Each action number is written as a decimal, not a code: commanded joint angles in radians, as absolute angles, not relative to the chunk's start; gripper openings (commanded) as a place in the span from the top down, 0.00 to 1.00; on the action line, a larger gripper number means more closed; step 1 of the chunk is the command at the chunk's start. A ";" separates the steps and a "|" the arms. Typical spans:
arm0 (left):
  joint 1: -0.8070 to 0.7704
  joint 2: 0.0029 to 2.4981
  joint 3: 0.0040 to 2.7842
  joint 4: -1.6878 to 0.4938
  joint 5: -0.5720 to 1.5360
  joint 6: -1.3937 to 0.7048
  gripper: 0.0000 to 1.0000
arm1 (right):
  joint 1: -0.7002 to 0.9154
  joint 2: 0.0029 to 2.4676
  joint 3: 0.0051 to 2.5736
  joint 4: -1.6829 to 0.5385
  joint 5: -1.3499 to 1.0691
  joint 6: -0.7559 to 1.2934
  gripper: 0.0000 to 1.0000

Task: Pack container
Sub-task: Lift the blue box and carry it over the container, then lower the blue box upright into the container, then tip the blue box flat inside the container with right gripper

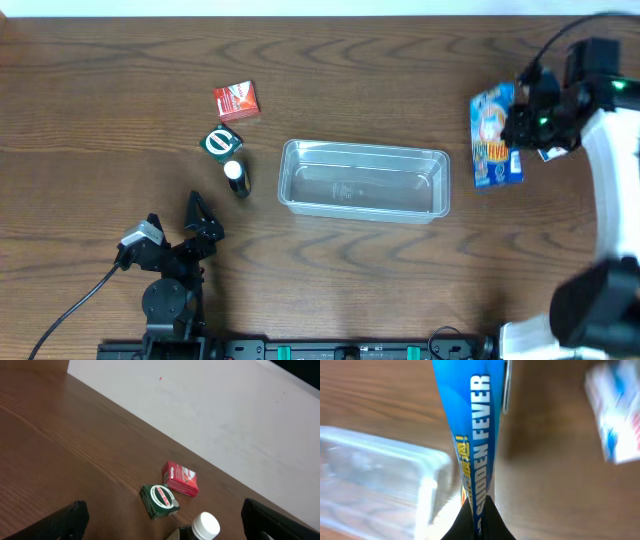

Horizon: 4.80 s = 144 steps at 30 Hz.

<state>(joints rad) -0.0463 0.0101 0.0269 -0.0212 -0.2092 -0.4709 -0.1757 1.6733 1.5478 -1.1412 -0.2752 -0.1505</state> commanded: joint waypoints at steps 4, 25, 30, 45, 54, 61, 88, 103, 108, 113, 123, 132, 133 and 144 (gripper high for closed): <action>-0.041 0.004 0.004 -0.052 -0.214 -0.461 0.02 | -0.008 1.458 1.604 -1.146 -0.378 -0.395 0.99; -0.041 0.004 0.004 -0.052 -0.214 -0.461 0.02 | 0.545 1.514 1.449 -1.158 0.157 -0.979 0.99; -0.041 0.004 0.004 -0.052 -0.214 -0.461 0.02 | 0.542 1.561 1.445 -1.090 0.157 -0.940 0.99; -0.041 0.004 0.004 -0.053 -0.214 -0.461 0.02 | 0.548 1.642 1.398 -1.007 0.168 -0.737 0.99; -0.041 0.004 0.004 -0.052 -0.214 -0.461 0.02 | 0.552 1.642 1.280 -0.899 0.120 -0.823 0.99; -0.041 0.004 0.004 -0.052 -0.214 -0.461 0.02 | 0.552 1.642 1.203 -0.807 0.120 -0.894 0.99; -0.041 0.004 0.004 -0.052 -0.214 -0.461 0.02 | 0.528 1.643 1.195 -0.801 0.113 -0.974 0.99; -0.041 0.004 0.004 -0.052 -0.214 -0.461 0.02 | 0.502 1.643 1.191 -0.807 0.078 -0.974 0.91; -0.041 0.004 0.004 -0.052 -0.214 -0.461 0.02 | 0.502 1.643 1.191 -0.807 0.078 -0.974 0.79; -0.041 0.004 0.004 -0.052 -0.214 -0.461 0.02 | 0.503 1.643 1.191 -0.806 0.078 -0.973 0.79; -0.041 0.004 0.004 -0.052 -0.214 -0.461 0.02 | 0.537 1.619 1.197 -0.808 0.075 -0.935 0.71; -0.041 0.004 0.004 -0.052 -0.214 -0.461 0.02 | 0.571 1.470 1.211 -0.809 0.011 -0.896 0.44; -0.041 0.004 0.004 -0.052 -0.214 -0.461 0.02 | 0.569 1.455 1.211 -0.808 -0.005 -0.888 0.43; -0.041 0.004 0.004 -0.052 -0.214 -0.461 0.02 | 0.508 1.474 1.210 -0.740 -0.023 -0.805 0.50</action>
